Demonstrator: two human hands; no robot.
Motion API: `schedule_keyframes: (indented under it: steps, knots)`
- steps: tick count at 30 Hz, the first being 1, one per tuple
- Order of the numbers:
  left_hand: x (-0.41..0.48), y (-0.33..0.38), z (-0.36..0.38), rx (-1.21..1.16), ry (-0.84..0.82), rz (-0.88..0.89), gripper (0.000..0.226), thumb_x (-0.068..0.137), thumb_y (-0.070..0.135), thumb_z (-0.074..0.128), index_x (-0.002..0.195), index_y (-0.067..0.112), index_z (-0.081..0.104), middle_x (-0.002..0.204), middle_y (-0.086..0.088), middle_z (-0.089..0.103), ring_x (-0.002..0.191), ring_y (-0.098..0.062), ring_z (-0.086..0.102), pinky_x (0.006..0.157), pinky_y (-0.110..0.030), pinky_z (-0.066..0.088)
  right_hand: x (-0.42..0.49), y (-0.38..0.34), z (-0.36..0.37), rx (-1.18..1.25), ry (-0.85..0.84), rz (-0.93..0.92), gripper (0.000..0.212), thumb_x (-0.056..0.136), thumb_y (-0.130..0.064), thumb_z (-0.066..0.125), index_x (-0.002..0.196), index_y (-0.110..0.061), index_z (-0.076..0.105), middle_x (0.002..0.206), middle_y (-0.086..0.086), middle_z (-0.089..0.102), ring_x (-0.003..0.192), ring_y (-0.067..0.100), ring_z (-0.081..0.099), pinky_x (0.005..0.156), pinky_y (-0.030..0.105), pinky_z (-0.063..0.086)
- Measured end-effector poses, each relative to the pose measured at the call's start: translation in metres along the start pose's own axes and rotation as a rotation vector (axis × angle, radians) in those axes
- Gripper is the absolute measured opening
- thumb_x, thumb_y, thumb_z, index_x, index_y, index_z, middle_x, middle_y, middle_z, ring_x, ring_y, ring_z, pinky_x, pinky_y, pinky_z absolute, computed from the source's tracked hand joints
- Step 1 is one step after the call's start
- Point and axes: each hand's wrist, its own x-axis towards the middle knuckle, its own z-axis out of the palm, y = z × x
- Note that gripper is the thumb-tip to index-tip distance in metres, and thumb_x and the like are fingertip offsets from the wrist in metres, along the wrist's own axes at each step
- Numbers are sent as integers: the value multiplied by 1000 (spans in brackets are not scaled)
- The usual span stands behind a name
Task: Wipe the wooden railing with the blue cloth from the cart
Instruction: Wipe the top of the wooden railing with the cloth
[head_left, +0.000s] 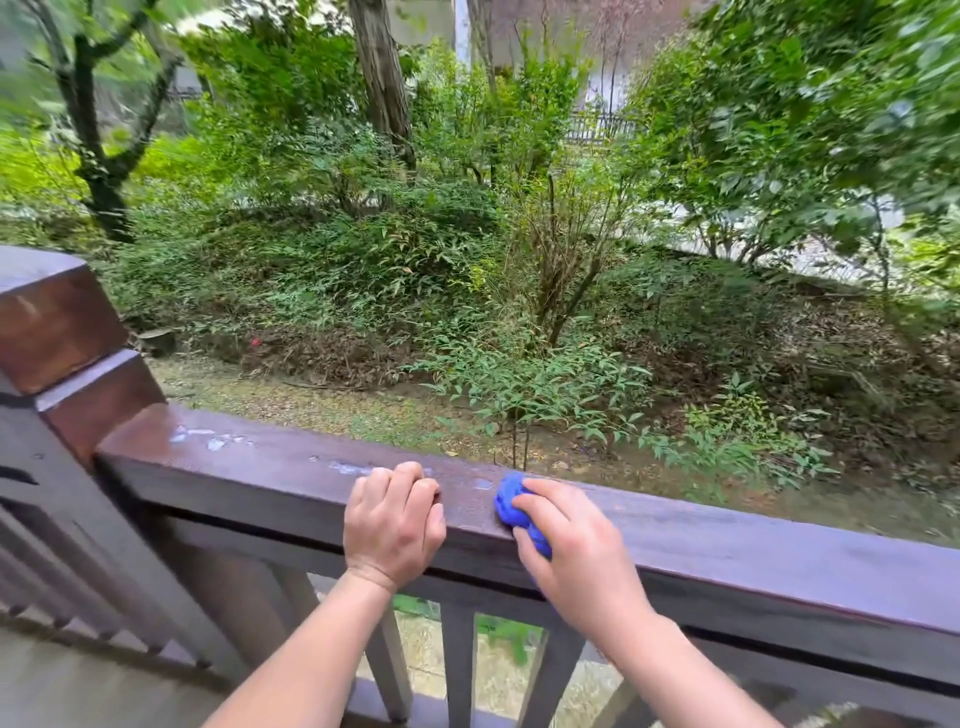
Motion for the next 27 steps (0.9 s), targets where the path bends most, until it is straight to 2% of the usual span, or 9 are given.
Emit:
schedule_keyframes:
  steps: [1, 5, 10, 13, 15, 18, 20, 23, 27]
  knots:
    - [-1, 0, -1, -8, -4, 0, 32, 96, 35, 34, 86, 18, 59, 98, -3, 60, 74, -28, 45, 69, -42, 36, 2, 4, -2, 2, -17, 7, 26, 79, -20, 70, 104, -19, 64, 115, 1, 66, 106, 21, 61, 91, 31, 50]
    - [1, 1, -4, -28, -14, -3, 33, 96, 36, 35, 84, 18, 59, 96, -3, 60, 72, -28, 46, 67, -41, 36, 31, 1, 1, -24, 25, 268, 22, 76, -11, 71, 97, -13, 66, 106, 6, 67, 95, 31, 61, 82, 37, 51]
    - [9, 5, -17, -44, -106, -35, 29, 93, 36, 41, 81, 17, 61, 92, -4, 63, 73, -28, 49, 68, -41, 39, 36, -29, 22, 32, -22, 113, 28, 75, -11, 75, 103, -12, 69, 115, 5, 68, 105, 26, 63, 90, 37, 53]
    - [10, 5, -28, -170, -170, -46, 16, 86, 32, 55, 82, 18, 60, 93, -1, 59, 81, -27, 55, 76, -42, 44, 38, -29, 22, 17, -20, 146, 28, 73, -7, 77, 100, -11, 69, 109, 5, 69, 100, 27, 64, 86, 36, 54]
    - [7, -14, -38, -265, -151, -36, 12, 87, 29, 56, 88, 18, 60, 99, -1, 56, 90, -27, 55, 83, -42, 44, 40, -32, 24, -10, -3, 162, 30, 70, -6, 77, 98, -12, 69, 108, 4, 70, 98, 27, 64, 85, 34, 53]
    - [6, -75, -56, -190, -66, -151, 20, 88, 25, 52, 99, 14, 64, 109, -5, 60, 103, -29, 55, 92, -41, 43, 39, -34, 30, -17, 6, 205, 31, 69, -5, 77, 98, -12, 69, 110, 4, 69, 99, 28, 64, 83, 35, 53]
    - [9, -114, -63, -102, -98, -227, 29, 90, 25, 49, 105, 9, 67, 113, -11, 63, 109, -32, 57, 96, -46, 44, 41, -37, 34, -18, 12, 232, 31, 69, -5, 77, 98, -12, 69, 110, 5, 69, 99, 28, 64, 81, 37, 55]
    - [4, -141, -54, -56, -201, -151, 38, 91, 25, 45, 113, 7, 71, 121, -14, 68, 116, -35, 62, 101, -49, 47, 46, -45, 40, -13, 8, 228, 34, 71, -5, 78, 103, -11, 70, 115, 5, 69, 103, 28, 64, 84, 38, 54]
    - [-5, -147, -37, -71, -169, -147, 41, 87, 22, 44, 112, 10, 74, 121, -9, 71, 113, -30, 67, 95, -46, 53, 39, -35, 38, -18, -4, 155, 42, 70, -11, 83, 110, -16, 70, 120, -3, 67, 108, 14, 59, 89, 30, 48]
